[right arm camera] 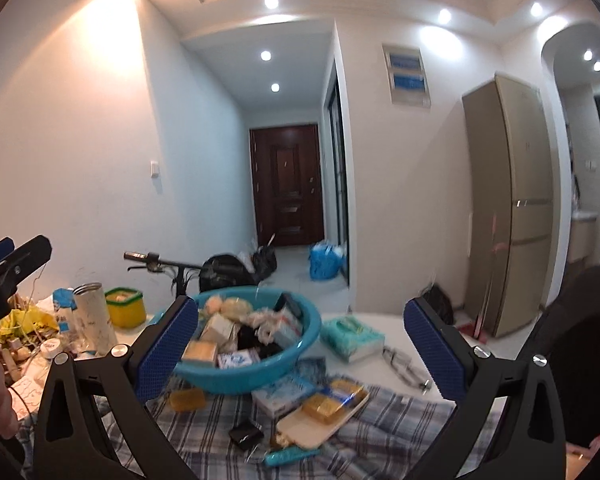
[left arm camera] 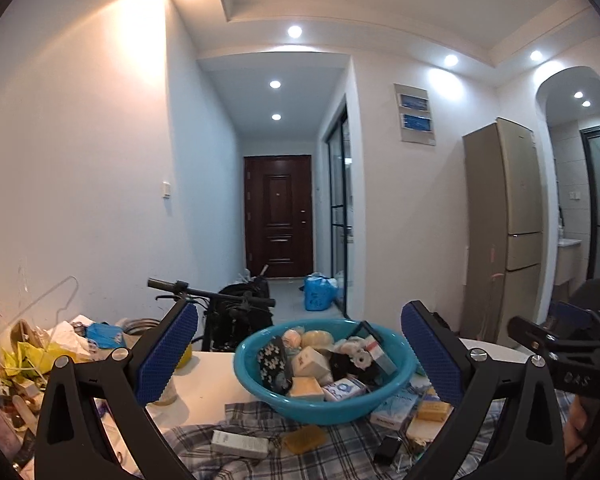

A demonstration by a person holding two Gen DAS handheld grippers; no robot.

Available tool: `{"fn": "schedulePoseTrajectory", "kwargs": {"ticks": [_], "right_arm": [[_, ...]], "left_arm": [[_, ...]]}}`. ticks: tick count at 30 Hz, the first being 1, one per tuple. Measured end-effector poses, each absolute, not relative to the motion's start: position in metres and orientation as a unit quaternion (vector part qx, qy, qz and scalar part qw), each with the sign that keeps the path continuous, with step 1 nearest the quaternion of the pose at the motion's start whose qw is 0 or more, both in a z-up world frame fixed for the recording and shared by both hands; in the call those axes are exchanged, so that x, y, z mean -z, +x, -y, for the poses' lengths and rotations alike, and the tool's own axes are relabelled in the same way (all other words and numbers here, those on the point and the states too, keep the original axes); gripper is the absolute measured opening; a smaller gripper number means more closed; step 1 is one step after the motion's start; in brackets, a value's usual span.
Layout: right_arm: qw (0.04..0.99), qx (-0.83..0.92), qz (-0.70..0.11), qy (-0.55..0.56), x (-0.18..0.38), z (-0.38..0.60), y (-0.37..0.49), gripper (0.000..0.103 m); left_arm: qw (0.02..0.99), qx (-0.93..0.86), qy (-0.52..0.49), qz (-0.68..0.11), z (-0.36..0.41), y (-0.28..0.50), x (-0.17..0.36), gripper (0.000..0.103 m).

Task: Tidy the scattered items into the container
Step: 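Lower both tools toward the items on the plaid cloth and grasp the black case with the left tool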

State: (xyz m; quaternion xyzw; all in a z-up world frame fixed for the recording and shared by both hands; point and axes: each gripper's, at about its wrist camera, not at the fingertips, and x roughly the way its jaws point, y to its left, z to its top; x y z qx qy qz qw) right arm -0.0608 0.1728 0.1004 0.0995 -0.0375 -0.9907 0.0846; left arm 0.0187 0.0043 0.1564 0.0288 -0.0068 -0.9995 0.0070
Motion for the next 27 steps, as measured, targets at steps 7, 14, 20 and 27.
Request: {"fn": "schedulePoseTrajectory", "kwargs": {"ticks": [7, 14, 20, 27], "right_arm": [[0.095, 0.988, 0.026, 0.122, -0.073, -0.181, -0.065, 0.103], [0.115, 0.978, 0.025, 0.173, -0.041, -0.179, -0.070, 0.103], [0.094, 0.976, 0.046, 0.191, -0.029, -0.187, -0.078, 0.103], [0.082, 0.966, 0.040, 0.240, -0.010, -0.190, -0.092, 0.103]], "left_arm": [[-0.077, 0.989, 0.120, -0.036, -0.007, 0.002, -0.107, 0.103], [-0.082, 0.985, 0.145, -0.034, -0.006, -0.008, -0.089, 0.103], [-0.095, 0.976, 0.194, 0.016, -0.022, -0.030, -0.074, 0.103], [-0.153, 0.939, 0.295, 0.092, -0.053, -0.073, -0.035, 0.103]]}}
